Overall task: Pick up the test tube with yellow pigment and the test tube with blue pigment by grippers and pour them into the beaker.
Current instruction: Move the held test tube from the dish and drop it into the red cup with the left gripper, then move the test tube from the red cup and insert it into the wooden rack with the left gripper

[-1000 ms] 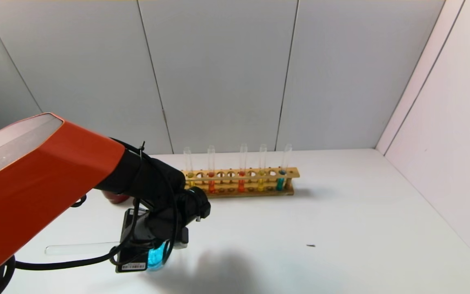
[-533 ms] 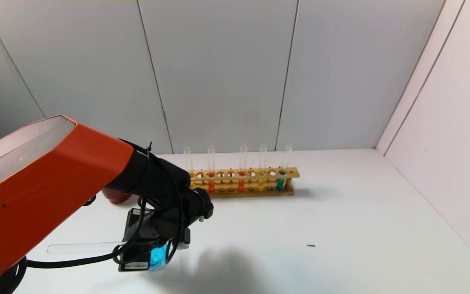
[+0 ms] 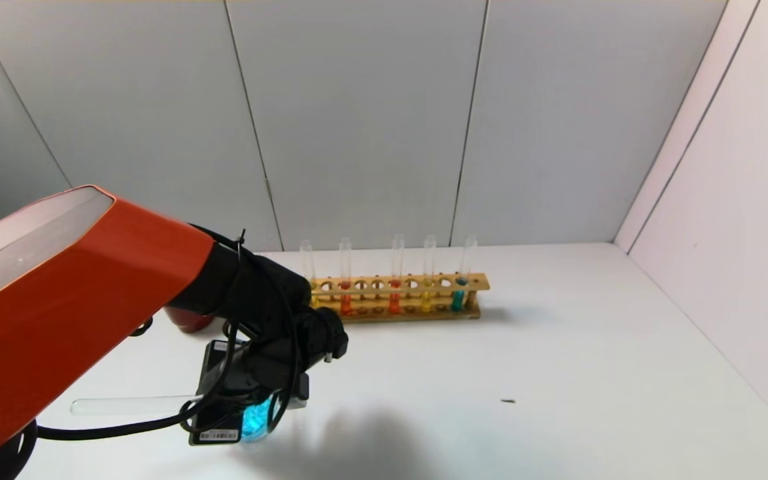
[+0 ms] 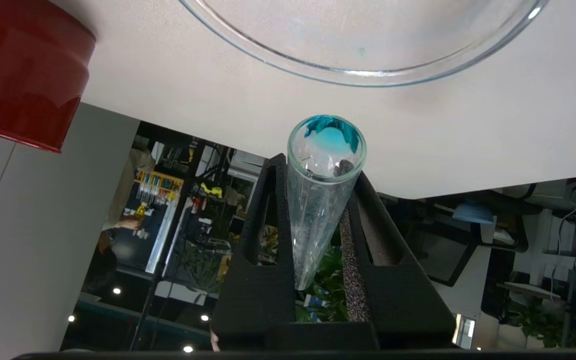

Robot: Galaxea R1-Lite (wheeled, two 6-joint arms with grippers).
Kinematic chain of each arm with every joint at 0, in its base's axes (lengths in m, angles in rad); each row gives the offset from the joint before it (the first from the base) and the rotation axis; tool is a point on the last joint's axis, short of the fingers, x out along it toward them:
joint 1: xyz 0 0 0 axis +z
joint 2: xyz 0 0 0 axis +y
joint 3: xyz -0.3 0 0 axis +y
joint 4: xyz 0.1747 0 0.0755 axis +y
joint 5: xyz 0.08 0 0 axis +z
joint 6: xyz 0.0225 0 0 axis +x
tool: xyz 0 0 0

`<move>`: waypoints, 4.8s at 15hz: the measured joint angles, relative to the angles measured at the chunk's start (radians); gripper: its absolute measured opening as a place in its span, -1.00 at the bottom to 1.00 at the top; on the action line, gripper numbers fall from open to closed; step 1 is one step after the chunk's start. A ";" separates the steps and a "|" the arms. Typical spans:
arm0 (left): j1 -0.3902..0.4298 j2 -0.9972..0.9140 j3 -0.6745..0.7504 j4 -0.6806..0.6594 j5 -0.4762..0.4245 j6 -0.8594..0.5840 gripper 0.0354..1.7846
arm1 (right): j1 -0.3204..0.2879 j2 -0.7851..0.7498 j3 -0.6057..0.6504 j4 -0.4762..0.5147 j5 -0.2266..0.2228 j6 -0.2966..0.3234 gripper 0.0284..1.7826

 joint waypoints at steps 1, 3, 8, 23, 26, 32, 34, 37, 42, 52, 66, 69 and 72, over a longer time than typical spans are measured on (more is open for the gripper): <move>0.000 -0.011 0.004 -0.002 -0.009 -0.002 -0.68 | 0.000 0.000 0.000 0.000 0.000 0.000 0.91; 0.000 -0.041 0.011 -0.002 -0.081 -0.039 -0.68 | 0.000 0.000 0.000 0.000 0.000 0.000 0.91; 0.027 -0.181 0.039 -0.002 -0.229 -0.200 -0.68 | 0.000 0.000 0.000 0.000 0.000 0.000 0.91; 0.243 -0.493 0.049 -0.357 -0.327 -0.441 -0.68 | 0.000 0.000 0.000 0.000 0.000 0.000 0.91; 0.318 -0.497 0.046 -0.482 -0.349 -0.438 -0.68 | 0.000 0.000 0.000 0.000 0.000 0.000 0.91; 0.453 -0.452 0.032 -0.737 -0.409 -0.436 -0.68 | 0.000 0.000 0.000 0.000 0.000 0.000 0.91; 0.484 -0.417 0.030 -0.832 -0.419 -0.439 -0.68 | 0.000 0.000 0.000 0.000 0.000 0.000 0.91; 0.536 -0.350 0.014 -0.999 -0.421 -0.437 -0.68 | 0.000 0.000 0.000 0.000 0.000 0.000 0.91; 0.570 -0.249 -0.023 -1.160 -0.423 -0.450 -0.68 | 0.000 0.000 0.000 0.000 0.000 0.000 0.91; 0.572 -0.190 0.078 -1.307 -0.422 -0.478 -0.68 | 0.000 0.000 0.000 0.000 0.000 0.000 0.91; 0.572 -0.223 0.320 -1.515 -0.430 -0.473 0.41 | 0.000 0.000 0.000 0.000 0.000 0.000 0.91; 0.569 -0.257 0.329 -1.513 -0.431 -0.468 0.80 | 0.000 0.000 0.000 0.000 0.000 0.000 0.91; 0.564 -0.312 0.355 -1.503 -0.447 -0.467 0.95 | 0.000 0.000 0.000 0.000 0.000 0.000 0.91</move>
